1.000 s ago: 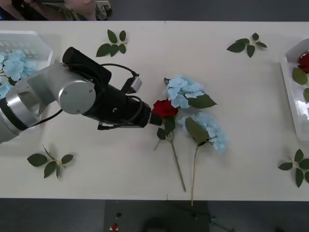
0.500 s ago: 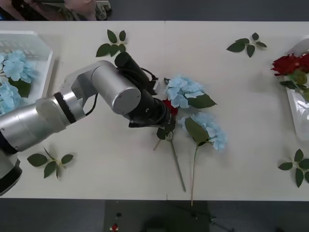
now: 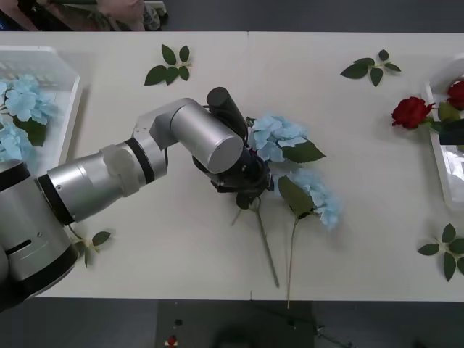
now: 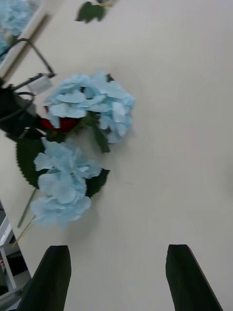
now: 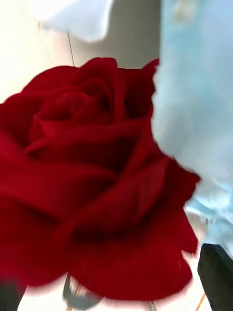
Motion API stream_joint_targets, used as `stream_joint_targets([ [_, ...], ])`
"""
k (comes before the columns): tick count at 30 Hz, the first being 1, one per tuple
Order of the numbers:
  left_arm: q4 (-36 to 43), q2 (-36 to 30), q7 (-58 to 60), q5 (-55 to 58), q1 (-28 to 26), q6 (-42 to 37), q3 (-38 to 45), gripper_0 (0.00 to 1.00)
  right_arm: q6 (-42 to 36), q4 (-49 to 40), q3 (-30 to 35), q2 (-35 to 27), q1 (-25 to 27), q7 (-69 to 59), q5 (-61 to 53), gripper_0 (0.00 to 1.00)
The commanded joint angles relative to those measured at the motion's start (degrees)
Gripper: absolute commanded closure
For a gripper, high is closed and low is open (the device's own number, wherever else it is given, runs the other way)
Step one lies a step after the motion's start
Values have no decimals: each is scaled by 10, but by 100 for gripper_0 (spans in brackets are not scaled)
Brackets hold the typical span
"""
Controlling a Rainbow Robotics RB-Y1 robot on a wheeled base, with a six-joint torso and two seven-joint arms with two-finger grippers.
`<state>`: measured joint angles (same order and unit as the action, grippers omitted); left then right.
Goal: Put the red flowers into the right box and the blue flowers into the left box
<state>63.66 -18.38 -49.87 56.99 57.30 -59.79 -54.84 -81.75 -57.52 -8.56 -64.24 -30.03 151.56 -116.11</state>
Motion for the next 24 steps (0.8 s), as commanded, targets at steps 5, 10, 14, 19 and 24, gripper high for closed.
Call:
stream_joint_targets([
  [5,-50,22,20,-13,46,65,-68,0,-74,-155,6,-26,102,34,-161,43],
  [10,-50,22,19,-39,47,81,-97,48,-35,-279,6,-32,203,34,-198,43],
  [14,-46,22,18,-60,46,81,-97,97,47,-387,8,-43,266,18,-171,43],
  [19,-45,22,16,-66,46,81,-99,99,130,-504,34,-50,328,-126,-97,43],
  [24,-45,22,17,-78,46,81,-99,100,215,-632,43,-59,375,-355,5,43],
])
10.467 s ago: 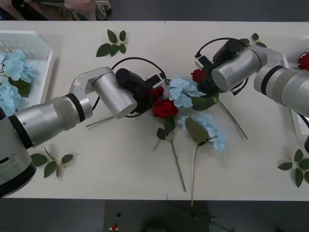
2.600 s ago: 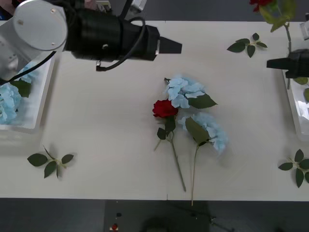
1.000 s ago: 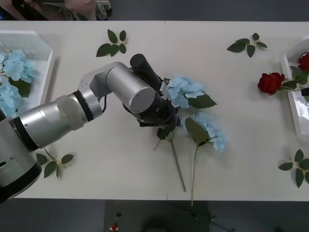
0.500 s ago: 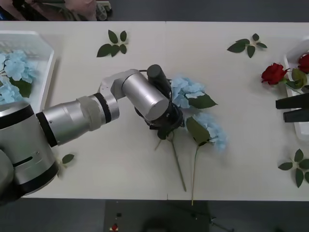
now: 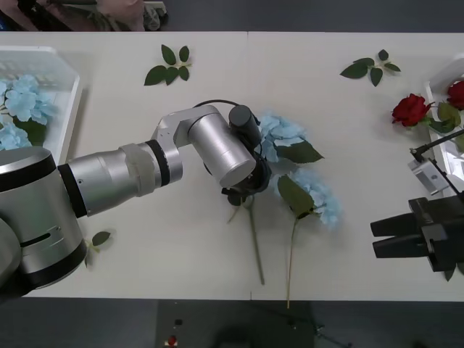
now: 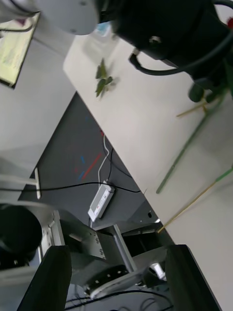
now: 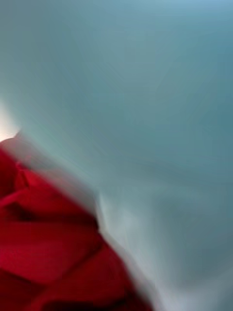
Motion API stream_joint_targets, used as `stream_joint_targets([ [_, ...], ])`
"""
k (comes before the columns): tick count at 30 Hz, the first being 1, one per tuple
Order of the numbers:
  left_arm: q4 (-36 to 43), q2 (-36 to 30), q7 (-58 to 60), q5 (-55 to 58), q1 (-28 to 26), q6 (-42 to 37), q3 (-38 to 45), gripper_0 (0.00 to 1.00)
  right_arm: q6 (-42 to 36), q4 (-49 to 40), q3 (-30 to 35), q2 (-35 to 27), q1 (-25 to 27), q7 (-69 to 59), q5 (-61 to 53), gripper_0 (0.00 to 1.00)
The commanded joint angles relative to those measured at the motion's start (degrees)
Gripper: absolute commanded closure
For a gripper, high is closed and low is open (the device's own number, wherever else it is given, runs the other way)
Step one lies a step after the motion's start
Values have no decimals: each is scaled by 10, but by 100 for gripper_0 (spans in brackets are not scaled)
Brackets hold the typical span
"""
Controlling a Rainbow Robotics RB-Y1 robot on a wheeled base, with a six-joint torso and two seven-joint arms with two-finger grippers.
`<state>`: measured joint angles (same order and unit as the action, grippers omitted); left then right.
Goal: Put the red flowers into the right box and the blue flowers into the left box
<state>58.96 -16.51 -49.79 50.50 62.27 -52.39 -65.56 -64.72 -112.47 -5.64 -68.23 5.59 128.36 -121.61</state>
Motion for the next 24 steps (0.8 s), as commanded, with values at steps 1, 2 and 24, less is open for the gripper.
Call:
stream_joint_targets([
  [1,3,2,16,-15,-3,7,7,100,56,-102,13,-19,21,-167,87,43],
  [2,5,-2,17,-20,-2,7,8,100,65,-122,12,-19,21,-216,115,44],
  [24,367,-263,-20,159,-71,197,237,100,-2,-182,-241,99,-173,-826,678,43],
])
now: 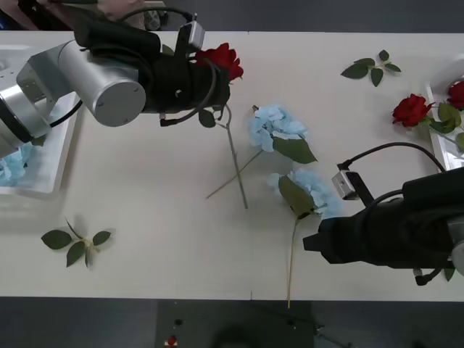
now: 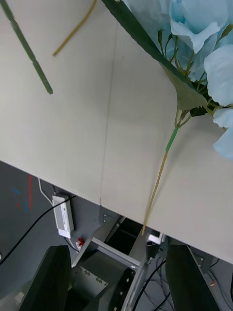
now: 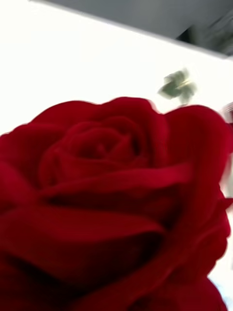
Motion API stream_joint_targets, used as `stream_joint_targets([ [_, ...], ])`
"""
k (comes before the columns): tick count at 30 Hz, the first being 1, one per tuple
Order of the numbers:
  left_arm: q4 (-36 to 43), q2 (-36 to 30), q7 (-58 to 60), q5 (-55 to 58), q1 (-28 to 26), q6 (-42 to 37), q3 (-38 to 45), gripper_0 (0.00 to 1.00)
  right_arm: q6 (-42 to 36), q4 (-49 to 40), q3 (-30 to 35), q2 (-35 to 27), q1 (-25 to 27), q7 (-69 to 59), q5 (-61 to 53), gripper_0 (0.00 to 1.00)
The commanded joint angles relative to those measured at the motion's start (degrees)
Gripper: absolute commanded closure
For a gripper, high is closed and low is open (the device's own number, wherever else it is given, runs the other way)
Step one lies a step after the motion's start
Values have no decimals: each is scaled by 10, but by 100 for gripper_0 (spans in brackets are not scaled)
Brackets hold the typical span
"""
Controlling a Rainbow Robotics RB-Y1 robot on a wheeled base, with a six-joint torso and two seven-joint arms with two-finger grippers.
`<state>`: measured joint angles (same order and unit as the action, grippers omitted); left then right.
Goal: Put the red flowers into the right box and the blue flowers into the left box
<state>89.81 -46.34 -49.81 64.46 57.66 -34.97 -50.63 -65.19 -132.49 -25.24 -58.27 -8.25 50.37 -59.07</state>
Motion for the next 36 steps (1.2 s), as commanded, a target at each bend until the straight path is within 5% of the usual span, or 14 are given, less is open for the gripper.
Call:
stream_joint_targets([
  [1,66,45,-29,20,-25,27,105,100,3,26,-60,-1,-45,-55,67,43],
  [10,36,165,-139,8,52,103,170,100,30,93,-171,6,-108,-116,178,43],
  [17,3,191,-180,0,90,108,166,100,56,86,-175,-12,-116,-106,177,43],
  [22,3,192,-216,3,90,106,157,100,135,51,-159,-91,-117,-85,135,41],
  [30,3,194,-220,-2,90,107,151,100,273,63,-68,-178,-85,114,-32,41],
  [36,3,194,-222,-3,90,107,151,100,190,189,94,-105,-57,424,-359,42],
])
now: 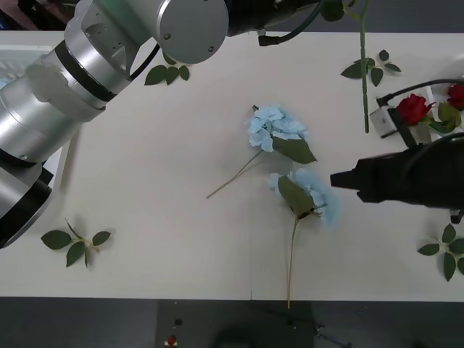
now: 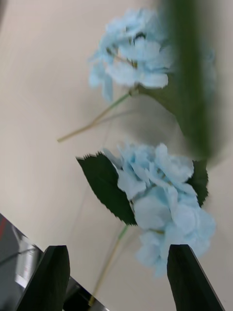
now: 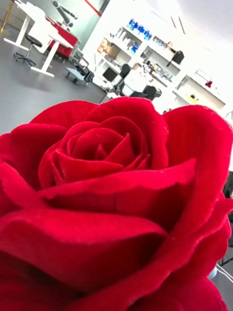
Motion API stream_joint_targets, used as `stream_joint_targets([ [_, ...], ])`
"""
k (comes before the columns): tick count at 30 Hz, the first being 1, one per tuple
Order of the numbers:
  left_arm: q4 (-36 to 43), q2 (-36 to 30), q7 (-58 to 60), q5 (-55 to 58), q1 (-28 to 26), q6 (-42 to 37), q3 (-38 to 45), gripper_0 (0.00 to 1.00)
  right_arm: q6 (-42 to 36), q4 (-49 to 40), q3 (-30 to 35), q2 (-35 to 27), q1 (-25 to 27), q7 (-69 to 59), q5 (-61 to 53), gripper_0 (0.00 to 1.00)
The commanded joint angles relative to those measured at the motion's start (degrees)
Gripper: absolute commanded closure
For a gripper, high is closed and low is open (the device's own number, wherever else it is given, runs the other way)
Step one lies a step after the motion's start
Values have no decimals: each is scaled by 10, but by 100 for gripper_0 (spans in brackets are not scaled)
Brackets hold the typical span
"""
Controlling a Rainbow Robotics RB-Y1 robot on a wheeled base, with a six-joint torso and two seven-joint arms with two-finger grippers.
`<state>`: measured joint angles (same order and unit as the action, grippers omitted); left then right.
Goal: Put the red flowers into the right box and the blue flowers into the left box
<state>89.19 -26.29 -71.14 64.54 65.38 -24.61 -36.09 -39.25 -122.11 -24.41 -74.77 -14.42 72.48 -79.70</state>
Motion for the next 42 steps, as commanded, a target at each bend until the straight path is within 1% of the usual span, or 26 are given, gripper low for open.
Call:
stream_joint_targets([
  [1,9,-5,-8,-4,12,3,6,100,-92,107,101,71,4,243,-190,42],
  [2,9,-6,-8,-4,12,3,6,100,-138,150,131,93,4,314,-245,41],
  [5,9,-6,-10,-7,12,3,5,100,-266,241,198,139,-12,467,-321,41],
  [6,9,-6,-10,-8,13,3,6,100,-293,260,212,144,-19,496,-333,42],
  [8,9,-6,-11,-10,12,3,6,100,-324,288,232,147,-29,536,-356,42],
  [10,9,-6,-12,-13,12,3,6,100,-341,315,259,147,-32,588,-393,41],
  [14,9,-6,-13,-16,12,3,6,100,-339,359,286,147,-23,664,-466,41],
  [18,9,-6,-14,-20,12,3,6,100,-340,406,286,154,-23,741,-540,41],
  [21,9,-6,-15,-22,12,3,6,100,-341,423,286,169,-22,789,-566,41],
  [24,9,-5,-15,-25,12,3,6,100,-334,427,286,180,-22,824,-567,42],
  [30,9,-6,-15,-29,12,3,6,100,-317,391,285,220,-23,825,-547,41],
  [38,8,-5,-15,-35,12,3,6,100,-230,326,285,302,-29,825,-483,42],
  [42,9,-5,-15,-36,12,3,6,100,-216,324,284,338,-47,825,-456,41],
])
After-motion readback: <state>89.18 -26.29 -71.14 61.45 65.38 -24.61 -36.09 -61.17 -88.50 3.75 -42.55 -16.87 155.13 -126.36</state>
